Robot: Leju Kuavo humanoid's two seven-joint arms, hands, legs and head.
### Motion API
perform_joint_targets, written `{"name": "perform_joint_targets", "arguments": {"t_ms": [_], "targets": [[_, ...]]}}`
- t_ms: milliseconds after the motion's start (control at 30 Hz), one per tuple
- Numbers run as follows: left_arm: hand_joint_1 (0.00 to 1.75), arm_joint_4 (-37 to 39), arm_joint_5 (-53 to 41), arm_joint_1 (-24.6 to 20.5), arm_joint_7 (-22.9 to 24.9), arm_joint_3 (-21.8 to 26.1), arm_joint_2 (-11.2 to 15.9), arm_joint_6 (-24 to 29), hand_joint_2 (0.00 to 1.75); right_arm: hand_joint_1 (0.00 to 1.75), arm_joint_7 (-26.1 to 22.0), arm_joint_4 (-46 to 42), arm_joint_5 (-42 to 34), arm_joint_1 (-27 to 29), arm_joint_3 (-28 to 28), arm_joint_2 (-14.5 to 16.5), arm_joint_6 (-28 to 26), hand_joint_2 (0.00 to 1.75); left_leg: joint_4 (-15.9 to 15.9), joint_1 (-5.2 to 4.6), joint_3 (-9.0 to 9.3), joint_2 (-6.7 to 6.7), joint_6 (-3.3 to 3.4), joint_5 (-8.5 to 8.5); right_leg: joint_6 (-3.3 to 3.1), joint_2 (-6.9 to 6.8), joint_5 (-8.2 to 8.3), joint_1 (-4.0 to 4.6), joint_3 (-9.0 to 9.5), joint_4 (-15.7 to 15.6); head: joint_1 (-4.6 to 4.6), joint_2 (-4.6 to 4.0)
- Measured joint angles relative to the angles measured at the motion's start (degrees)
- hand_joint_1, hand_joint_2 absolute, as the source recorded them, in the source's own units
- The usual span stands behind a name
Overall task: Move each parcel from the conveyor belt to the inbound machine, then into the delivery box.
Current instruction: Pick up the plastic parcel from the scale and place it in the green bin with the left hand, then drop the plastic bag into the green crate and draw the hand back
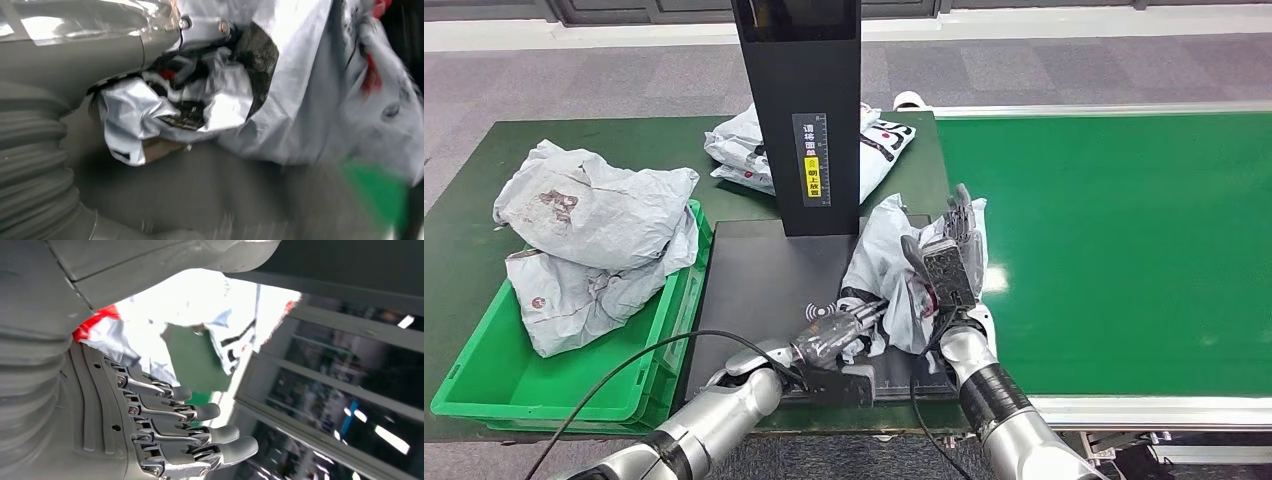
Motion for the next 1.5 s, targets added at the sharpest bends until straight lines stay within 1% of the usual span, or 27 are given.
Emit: {"name": "perform_joint_targets", "arguments": {"t_ms": [33,67,200,267,333,433,600,667,767,867,1100,1367,1433,1500], "targets": [[1.39,0.3,-1.3,0.1,0.8,-1.0,0.0,0.5,1.75,0.00,0.9,0.5,0.4,-0.3,0.0,0.0,0.5,1.75,0.0,0.00,0.00,-0.01,0.00,0.00,0.00,-0.01,0.00,0.00,0.01,0.0,-0.01,0.00],[1.75,0.6,-2.5,0.2,1.7,-2.0,0.0,1.5,1.75,0.00,1.5,0.9,0.7,-0.4,0.0,0.0,0.9,1.75,0.0,0.00,0.01,-0.03,0.00,0.00,0.00,-0.03,-0.01,0.00,0.03,0.0,-0.01,0.00],[1.75,1.6,-4.5,0.2,5.7,-4.1,-0.2,7.8,1.75,0.00,2.8,1.5,1.8,-0.1,0.0,-0.1,1.5,1.75,0.0,0.00,0.05,-0.06,0.01,-0.01,0.01,-0.07,-0.01,0.00,0.10,0.0,0.01,-0.01],[1.75,1.7,-3.1,0.2,6.6,-4.0,-0.3,11.1,1.75,0.00,3.1,1.5,2.1,0.4,0.0,-0.1,1.1,1.75,0.0,0.00,0.06,-0.05,0.02,-0.01,0.01,-0.06,-0.01,0.00,0.10,0.0,0.01,-0.01],[1.75,1.7,-0.8,0.3,6.8,-3.4,-0.3,13.1,1.75,0.00,3.2,1.5,2.3,0.9,0.0,-0.2,0.9,1.75,0.0,0.00,0.06,-0.04,0.02,0.00,0.01,-0.06,0.00,0.00,0.10,0.0,0.01,-0.01],[1.75,1.0,4.0,0.3,6.0,-0.9,-0.3,13.8,1.75,0.00,3.5,1.4,2.4,1.2,0.0,-0.4,0.8,1.75,0.0,0.00,0.06,-0.03,0.00,0.03,0.02,-0.05,0.03,0.00,0.09,0.0,0.01,0.00],[1.75,-1.5,12.1,0.8,3.6,4.9,-0.3,13.9,1.75,0.00,2.8,1.4,1.7,1.3,0.0,-0.5,0.7,1.75,0.0,0.01,0.06,-0.02,-0.02,0.05,0.01,-0.04,0.04,0.02,0.06,0.0,0.01,-0.01],[1.75,-3.0,14.6,1.0,3.1,7.3,-0.2,15.6,1.75,0.00,2.2,1.4,1.1,1.3,0.0,-0.6,0.7,1.75,0.0,0.02,0.05,-0.01,-0.02,0.05,0.00,-0.03,0.04,0.04,0.05,0.0,0.01,-0.01],[1.75,-6.7,17.1,1.0,3.4,10.7,0.8,19.6,1.75,0.00,1.7,1.4,0.4,1.3,0.0,-0.6,0.7,1.75,0.0,0.04,0.05,0.01,-0.03,0.05,0.00,0.00,0.04,0.05,0.02,0.0,0.00,-0.01],[1.75,-10.1,17.9,1.1,4.2,13.0,2.0,20.9,1.75,0.00,1.7,1.4,0.2,1.4,0.0,-0.7,0.6,1.75,0.0,0.05,0.04,0.03,-0.03,0.05,0.00,0.01,0.04,0.06,0.01,0.0,-0.01,-0.01],[1.75,-13.2,17.9,1.6,4.6,14.1,3.0,21.0,1.75,0.00,1.7,1.4,0.1,1.4,0.0,-0.8,0.6,1.75,0.0,0.04,0.01,0.02,-0.03,0.04,0.01,0.00,0.04,0.03,0.01,0.0,0.01,-0.01],[1.75,-14.3,17.9,2.0,4.5,14.8,3.4,21.7,1.75,0.00,1.7,1.4,0.1,1.4,0.0,-0.8,0.5,1.75,0.0,0.03,0.01,0.01,-0.03,0.04,0.01,0.00,0.04,0.03,0.01,0.0,0.01,-0.01],[1.75,-14.9,18.0,2.2,4.3,15.1,3.6,24.8,1.75,0.00,1.7,1.4,0.1,1.4,0.0,-0.8,0.5,1.75,0.0,0.04,0.00,0.02,-0.03,0.04,0.01,0.00,0.04,0.04,0.01,0.0,0.01,-0.01],[1.75,-17.0,18.2,2.5,4.5,16.0,4.5,30.4,1.75,0.00,1.8,1.4,0.1,1.4,0.0,-0.8,0.3,1.75,0.0,0.05,0.00,0.07,-0.04,0.04,-0.01,0.06,0.05,0.06,-0.02,0.0,0.01,-0.01]]}}
